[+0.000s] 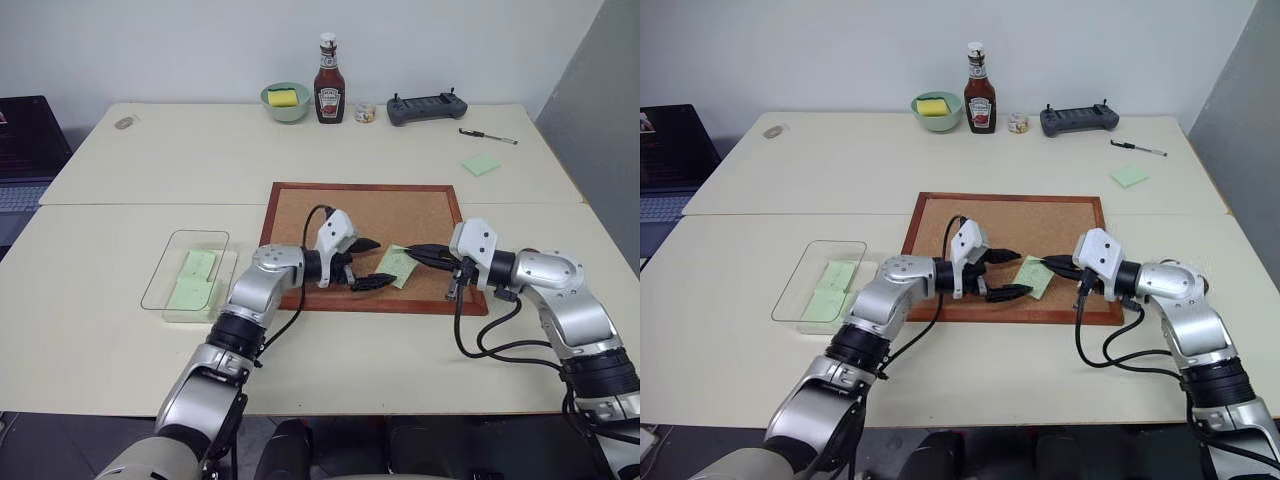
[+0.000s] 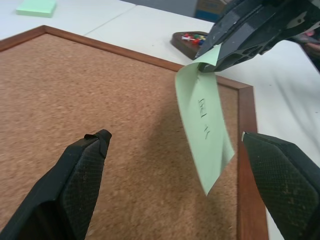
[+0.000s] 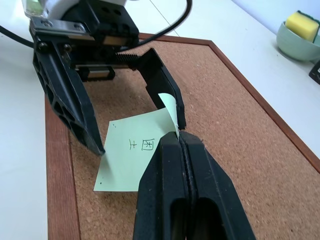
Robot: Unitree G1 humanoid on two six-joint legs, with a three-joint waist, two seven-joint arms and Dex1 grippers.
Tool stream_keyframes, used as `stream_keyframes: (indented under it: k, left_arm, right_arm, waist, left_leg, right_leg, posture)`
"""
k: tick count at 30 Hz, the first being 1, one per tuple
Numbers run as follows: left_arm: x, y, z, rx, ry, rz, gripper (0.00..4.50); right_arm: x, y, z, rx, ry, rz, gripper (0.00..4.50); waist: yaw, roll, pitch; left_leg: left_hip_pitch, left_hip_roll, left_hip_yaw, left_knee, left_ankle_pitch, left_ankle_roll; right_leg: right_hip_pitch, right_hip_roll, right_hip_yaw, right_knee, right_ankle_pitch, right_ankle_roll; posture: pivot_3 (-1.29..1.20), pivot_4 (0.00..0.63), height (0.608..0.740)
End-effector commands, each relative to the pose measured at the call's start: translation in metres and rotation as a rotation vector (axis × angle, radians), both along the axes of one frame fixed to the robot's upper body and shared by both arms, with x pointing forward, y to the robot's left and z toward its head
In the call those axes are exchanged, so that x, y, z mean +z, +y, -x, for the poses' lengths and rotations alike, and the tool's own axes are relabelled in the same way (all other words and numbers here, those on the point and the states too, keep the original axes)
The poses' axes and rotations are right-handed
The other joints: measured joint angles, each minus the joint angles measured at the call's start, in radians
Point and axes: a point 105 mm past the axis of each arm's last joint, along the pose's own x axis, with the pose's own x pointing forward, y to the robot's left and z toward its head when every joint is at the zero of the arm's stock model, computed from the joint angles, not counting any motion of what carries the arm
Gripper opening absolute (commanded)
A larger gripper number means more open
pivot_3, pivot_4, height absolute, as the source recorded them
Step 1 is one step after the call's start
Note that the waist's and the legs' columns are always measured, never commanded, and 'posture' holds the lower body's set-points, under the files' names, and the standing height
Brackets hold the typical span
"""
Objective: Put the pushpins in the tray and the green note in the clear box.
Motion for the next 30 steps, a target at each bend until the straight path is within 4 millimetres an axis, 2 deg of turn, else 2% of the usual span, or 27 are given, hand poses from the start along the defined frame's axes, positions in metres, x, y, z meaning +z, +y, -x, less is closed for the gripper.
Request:
stream_keyframes:
  k: [1, 11, 23, 25, 30]
  left_arm:
    - [0.013, -0.006, -0.001, -0.032, 0.003, 0.054, 4.49]
    - [0.013, -0.009, 0.008, -0.104, 0.053, 0.064, 2.66]
    - [0.006, -0.009, 0.009, -0.108, 0.008, 0.023, 0.32]
    - [0.006, -0.008, 0.009, -0.108, 0.009, 0.023, 0.07]
    - [0.005, -0.007, 0.010, -0.109, 0.010, 0.022, 0.03]
  right_arm:
    - [0.015, 0.010, 0.006, 0.049, -0.061, -0.004, 0.00]
    - [0.017, 0.013, 0.011, 0.064, -0.067, -0.006, 0.00]
    - [0.017, 0.016, 0.014, 0.076, -0.072, -0.006, 0.00]
    - [0.017, 0.017, 0.014, 0.077, -0.072, -0.006, 0.00]
    - [0.017, 0.018, 0.015, 0.081, -0.068, -0.010, 0.00]
  waist:
    - [0.000, 0.000, 0.000]
    - [-0.001, 0.000, 0.000]
    - [-0.001, 0.000, 0.000]
    - [-0.001, 0.000, 0.000]
    - [-0.001, 0.000, 0.000]
  left_leg:
    - [0.000, 0.000, 0.000, 0.000, 0.000, 0.000]
    - [0.000, 0.000, 0.000, 0.000, 0.000, 0.000]
    - [0.000, 0.000, 0.000, 0.000, 0.000, 0.000]
    - [0.000, 0.000, 0.000, 0.000, 0.000, 0.000]
    - [0.000, 0.000, 0.000, 0.000, 0.000, 0.000]
  right_leg:
    - [0.000, 0.000, 0.000, 0.000, 0.000, 0.000]
    - [0.000, 0.000, 0.000, 0.000, 0.000, 0.000]
    - [0.000, 0.000, 0.000, 0.000, 0.000, 0.000]
    - [0.000, 0.000, 0.000, 0.000, 0.000, 0.000]
    - [0.000, 0.000, 0.000, 0.000, 0.000, 0.000]
  posture:
    - [0.00, 0.150, 0.740]
    - [0.00, 0.150, 0.740]
    - [0.00, 0.150, 0.740]
    - [0.00, 0.150, 0.740]
    - [0.00, 0.150, 0.740]
